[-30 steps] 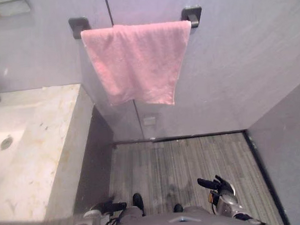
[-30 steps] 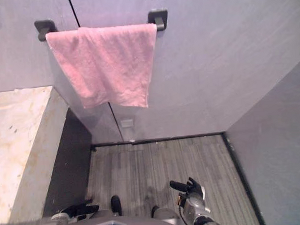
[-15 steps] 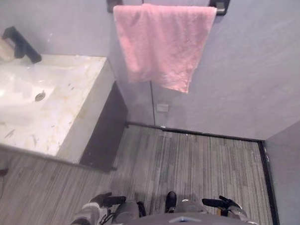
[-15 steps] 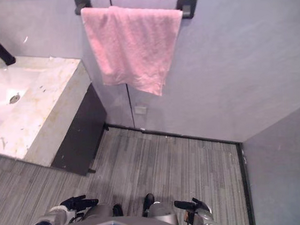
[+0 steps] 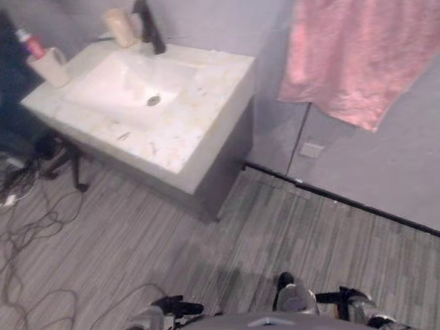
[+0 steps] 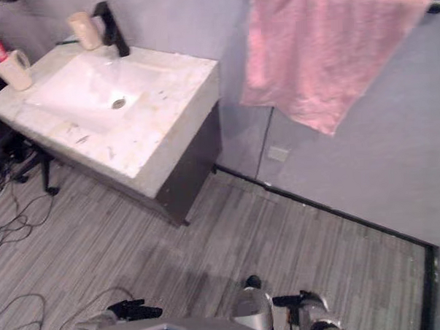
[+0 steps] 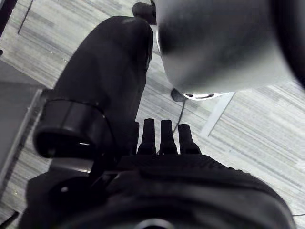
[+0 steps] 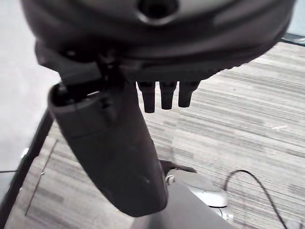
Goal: Organize the bathroom.
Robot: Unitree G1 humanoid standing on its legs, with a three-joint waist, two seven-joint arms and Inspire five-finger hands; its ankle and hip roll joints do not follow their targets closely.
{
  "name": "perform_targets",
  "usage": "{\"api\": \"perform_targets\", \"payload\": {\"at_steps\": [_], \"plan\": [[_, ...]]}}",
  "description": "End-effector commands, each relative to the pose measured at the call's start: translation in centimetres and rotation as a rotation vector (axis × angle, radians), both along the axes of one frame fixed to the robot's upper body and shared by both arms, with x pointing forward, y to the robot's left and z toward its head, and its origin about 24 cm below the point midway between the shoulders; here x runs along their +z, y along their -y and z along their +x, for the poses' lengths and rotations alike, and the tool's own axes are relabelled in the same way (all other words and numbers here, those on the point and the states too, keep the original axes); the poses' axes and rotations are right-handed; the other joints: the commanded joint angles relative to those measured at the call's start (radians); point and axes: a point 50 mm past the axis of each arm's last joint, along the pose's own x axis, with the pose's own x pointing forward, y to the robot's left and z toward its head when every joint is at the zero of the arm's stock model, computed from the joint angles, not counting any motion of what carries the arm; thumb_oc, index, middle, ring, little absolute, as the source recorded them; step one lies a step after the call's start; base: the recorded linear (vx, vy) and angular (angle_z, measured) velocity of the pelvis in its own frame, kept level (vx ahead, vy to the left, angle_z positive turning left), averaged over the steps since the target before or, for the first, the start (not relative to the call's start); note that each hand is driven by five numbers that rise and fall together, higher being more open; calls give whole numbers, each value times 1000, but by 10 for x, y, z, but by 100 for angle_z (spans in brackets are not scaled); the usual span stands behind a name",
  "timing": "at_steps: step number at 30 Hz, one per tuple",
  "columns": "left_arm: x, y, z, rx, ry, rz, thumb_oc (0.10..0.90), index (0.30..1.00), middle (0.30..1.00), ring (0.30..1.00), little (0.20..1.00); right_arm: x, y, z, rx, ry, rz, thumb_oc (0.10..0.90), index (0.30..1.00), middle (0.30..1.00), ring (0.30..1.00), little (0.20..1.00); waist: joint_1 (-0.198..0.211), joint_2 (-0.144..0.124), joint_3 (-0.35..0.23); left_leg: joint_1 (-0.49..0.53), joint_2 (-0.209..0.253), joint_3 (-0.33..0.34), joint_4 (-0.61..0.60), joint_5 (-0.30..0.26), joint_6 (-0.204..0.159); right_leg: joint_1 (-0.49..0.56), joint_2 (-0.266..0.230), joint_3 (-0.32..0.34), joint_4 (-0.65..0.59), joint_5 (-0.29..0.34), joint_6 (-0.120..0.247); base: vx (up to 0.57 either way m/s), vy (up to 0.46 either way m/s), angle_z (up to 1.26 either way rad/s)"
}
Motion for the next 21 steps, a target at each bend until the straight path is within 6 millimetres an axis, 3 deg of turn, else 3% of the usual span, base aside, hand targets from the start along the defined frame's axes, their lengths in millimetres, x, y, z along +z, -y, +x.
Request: {"api": "perform_targets", "payload": {"at_steps": [1, 4, 7, 9, 10, 14, 21], "plan": [[6, -39, -8, -55, -10, 148, 800, 900, 900, 900, 900, 4, -9, 26, 31, 32, -9, 800, 900, 900, 900, 900, 32, -56, 5, 59, -64, -63, -10, -132, 48, -103, -4, 178, -190, 156, 191, -267, 454, 59], [6, -39, -6, -85, -14, 170, 800, 900, 900, 900, 900, 4, -10, 25, 41, 32, 2, 800, 900, 900, 900, 900, 19, -65, 15, 41, -92, -88, -43, -113, 64, -109, -8, 252, -246, 206, 202, -219, 344, 31], [8, -43, -5, -43, -24, 170, 800, 900, 900, 900, 900, 1, -14, 22, 64, 18, 17, 800, 900, 900, 900, 900, 13, -66, 22, 34, -88, -91, -61, -89, 65, -110, 15, 286, -231, 196, 193, -185, 259, 35], [9, -46, -2, -13, -28, 159, 800, 900, 900, 900, 900, 0, -17, 20, 61, 8, 16, 800, 900, 900, 900, 900, 11, -66, 25, 31, -76, -69, -78, -65, 66, -103, 40, 278, -186, 159, 184, -190, 250, 48], [10, -49, -1, -36, -34, 181, 800, 900, 900, 900, 900, -3, -18, 14, 30, -7, 38, 800, 900, 900, 900, 900, 3, -58, 18, 25, -62, -53, -106, -31, 72, -96, 94, 288, -127, 87, 172, -192, 250, 34], [12, -51, 6, 6, -33, 197, 800, 900, 900, 900, 900, -8, -24, 2, 11, -35, 67, 800, 900, 900, 900, 900, -6, -54, -10, -4, -44, -30, -144, 18, 80, -51, 188, 293, -72, -42, 137, -132, 163, 11], [6, -42, -8, 12, -41, 152, 800, 900, 900, 900, 900, -10, -29, -1, -55, -13, 89, 800, 900, 900, 900, 900, 7, -76, -30, -1, -52, 27, -141, 7, 83, 12, 186, 257, -148, -37, 129, -3, 25, -2]]}}
